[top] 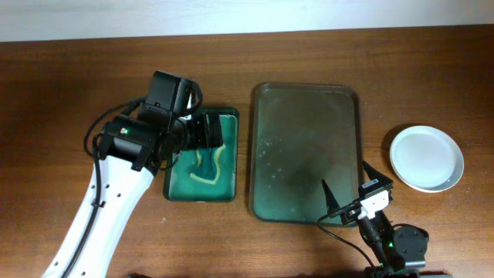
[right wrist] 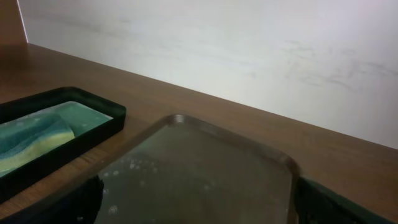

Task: Clean dirty plates on tray and stack at the side

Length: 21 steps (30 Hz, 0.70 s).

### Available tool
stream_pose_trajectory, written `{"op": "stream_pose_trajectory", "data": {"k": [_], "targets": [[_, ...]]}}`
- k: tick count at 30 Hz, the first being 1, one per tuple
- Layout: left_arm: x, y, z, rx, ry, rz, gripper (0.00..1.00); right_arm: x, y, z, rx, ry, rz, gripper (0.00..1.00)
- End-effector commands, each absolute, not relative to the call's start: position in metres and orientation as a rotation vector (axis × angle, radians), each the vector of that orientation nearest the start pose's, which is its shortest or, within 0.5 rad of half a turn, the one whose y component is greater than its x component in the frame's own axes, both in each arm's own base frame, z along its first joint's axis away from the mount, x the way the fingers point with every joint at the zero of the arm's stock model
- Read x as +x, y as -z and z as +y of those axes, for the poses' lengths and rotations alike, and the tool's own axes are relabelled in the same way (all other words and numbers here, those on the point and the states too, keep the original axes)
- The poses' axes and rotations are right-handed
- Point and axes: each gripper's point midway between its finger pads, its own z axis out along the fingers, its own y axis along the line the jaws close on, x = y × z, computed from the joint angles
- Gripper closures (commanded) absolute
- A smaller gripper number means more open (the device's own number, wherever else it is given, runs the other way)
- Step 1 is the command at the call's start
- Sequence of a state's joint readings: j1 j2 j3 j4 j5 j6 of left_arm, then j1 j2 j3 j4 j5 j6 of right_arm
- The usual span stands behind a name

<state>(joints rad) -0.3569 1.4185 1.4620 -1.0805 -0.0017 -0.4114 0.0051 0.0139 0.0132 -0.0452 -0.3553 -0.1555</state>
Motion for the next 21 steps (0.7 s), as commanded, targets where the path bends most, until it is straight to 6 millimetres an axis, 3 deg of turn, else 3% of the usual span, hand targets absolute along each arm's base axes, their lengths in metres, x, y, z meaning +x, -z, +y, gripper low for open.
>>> {"op": "stream_pose_trajectory", "data": {"k": [1,4,9,14,17,21], "targets": [[0.326,-0.273,-0.083,-0.15,0.101,2.428,0.01,0.237,-0.163,0.058,-0.38,-0.167,1.574,0.02],[0.321,-0.298,-0.057,-0.223,0.085,2.254,0.0,0.237,-0.163,0.058,-0.38,-0.167,1.574,0.02],[0.293,-0.308,-0.016,-0.341,0.164,1.993,0.01,0.237,-0.163,0.058,-0.38,-0.167,1.574,0.02],[0.246,-0.294,0.022,-0.377,0.099,1.725,0.01,0.237,-0.163,0.058,-0.38,-0.167,1.574,0.02],[0.228,-0.273,0.029,-0.387,0.097,1.62,0.01,0.237,-0.163,0.058,-0.38,-0.167,1.574,0.02],[0.227,-0.244,0.023,-0.351,0.142,1.528,0.01,0.237,-0.163,0.058,-0.38,-0.167,1.574,0.02]]}}
